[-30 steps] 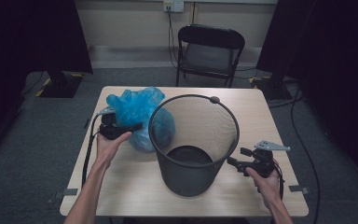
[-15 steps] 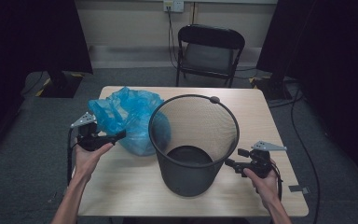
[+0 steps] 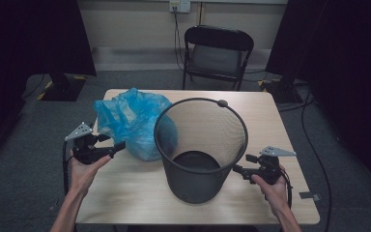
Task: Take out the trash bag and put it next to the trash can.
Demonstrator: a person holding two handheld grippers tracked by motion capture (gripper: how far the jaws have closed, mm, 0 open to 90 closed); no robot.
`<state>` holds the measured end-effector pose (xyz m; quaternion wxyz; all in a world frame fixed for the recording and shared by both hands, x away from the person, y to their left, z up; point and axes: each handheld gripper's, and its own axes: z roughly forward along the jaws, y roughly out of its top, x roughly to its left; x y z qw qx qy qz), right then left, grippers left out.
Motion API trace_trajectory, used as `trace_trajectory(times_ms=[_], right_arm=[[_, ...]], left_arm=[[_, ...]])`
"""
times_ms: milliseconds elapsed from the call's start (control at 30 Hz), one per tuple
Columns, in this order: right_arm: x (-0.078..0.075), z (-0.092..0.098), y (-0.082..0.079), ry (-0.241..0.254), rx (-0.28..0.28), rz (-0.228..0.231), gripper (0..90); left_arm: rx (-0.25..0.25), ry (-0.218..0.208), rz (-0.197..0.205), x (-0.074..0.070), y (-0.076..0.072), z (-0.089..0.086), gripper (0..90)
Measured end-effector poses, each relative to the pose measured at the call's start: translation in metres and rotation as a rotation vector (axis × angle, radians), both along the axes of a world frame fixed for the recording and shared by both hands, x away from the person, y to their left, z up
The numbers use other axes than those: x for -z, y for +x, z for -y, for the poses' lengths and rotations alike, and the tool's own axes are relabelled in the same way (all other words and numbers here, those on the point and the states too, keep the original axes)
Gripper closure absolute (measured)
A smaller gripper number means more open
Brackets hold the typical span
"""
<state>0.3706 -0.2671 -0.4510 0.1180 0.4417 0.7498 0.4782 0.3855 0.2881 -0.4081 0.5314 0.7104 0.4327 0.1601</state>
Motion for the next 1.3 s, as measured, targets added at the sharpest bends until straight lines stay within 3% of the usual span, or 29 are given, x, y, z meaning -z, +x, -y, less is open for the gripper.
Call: trace_trajectory(times_ms=[100, 167, 233, 400, 467, 533, 600, 633, 667, 733, 867, 900, 1033, 1100, 1200, 1300], right_arm=[[0.001, 0.001, -0.001, -0.005, 0.002, -0.001, 18.8], [0.002, 0.001, -0.002, -0.010, 0.005, -0.002, 18.8], [0.003, 0.002, -0.003, -0.016, 0.013, 0.000, 19.3], [0.005, 0.004, -0.007, -0.034, 0.029, 0.000, 19.7], [0.007, 0.004, -0.009, -0.043, 0.028, -0.006, 18.9], [0.010, 0.006, -0.011, -0.052, 0.027, -0.013, 18.7], [0.012, 0.007, -0.013, -0.058, 0.032, -0.020, 18.7], [0.013, 0.008, -0.014, -0.061, 0.030, -0.024, 18.7], [0.014, 0.008, -0.015, -0.066, 0.028, -0.027, 18.7], [0.017, 0.008, -0.017, -0.080, 0.029, -0.033, 18.7], [0.028, 0.008, -0.021, -0.111, 0.033, -0.062, 17.7], [0.031, 0.007, -0.022, -0.117, 0.033, -0.074, 17.5], [0.042, 0.003, -0.023, -0.156, 0.052, -0.094, 16.5], [0.044, 0.001, -0.023, -0.193, 0.067, -0.077, 16.6], [0.045, 0.000, -0.022, -0.205, 0.078, -0.063, 16.0], [0.048, -0.003, -0.024, -0.249, 0.087, -0.029, 15.9]], left_arm=[[-0.017, 0.008, -0.009, 0.006, -0.005, -0.005, 15.5], [-0.022, 0.041, -0.025, 0.011, -0.007, -0.006, 15.6], [-0.012, 0.034, -0.032, 0.016, -0.011, -0.005, 15.7], [0.021, 0.089, -0.038, 0.029, -0.024, 0.005, 15.7], [0.034, 0.085, -0.056, 0.036, -0.029, 0.009, 15.5], [0.032, 0.128, -0.078, 0.042, -0.032, 0.016, 15.7], [0.052, 0.178, -0.143, 0.046, -0.033, 0.025, 15.8], [0.058, 0.205, -0.148, 0.047, -0.034, 0.029, 15.8], [0.059, 0.233, -0.143, 0.048, -0.036, 0.033, 15.8], [0.054, 0.250, -0.128, 0.052, -0.041, 0.040, 17.0], [0.087, 0.286, -0.151, 0.066, -0.048, 0.054, 19.2], [0.101, 0.277, -0.162, 0.070, -0.049, 0.057, 20.2], [0.130, 0.353, -0.154, 0.078, -0.055, 0.068, 20.9], [0.119, 0.390, -0.151, 0.081, -0.054, 0.071, 22.0], [0.116, 0.417, -0.160, 0.087, -0.052, 0.072, 21.8], [0.091, 0.395, -0.146, 0.089, -0.053, 0.074, 20.8]])
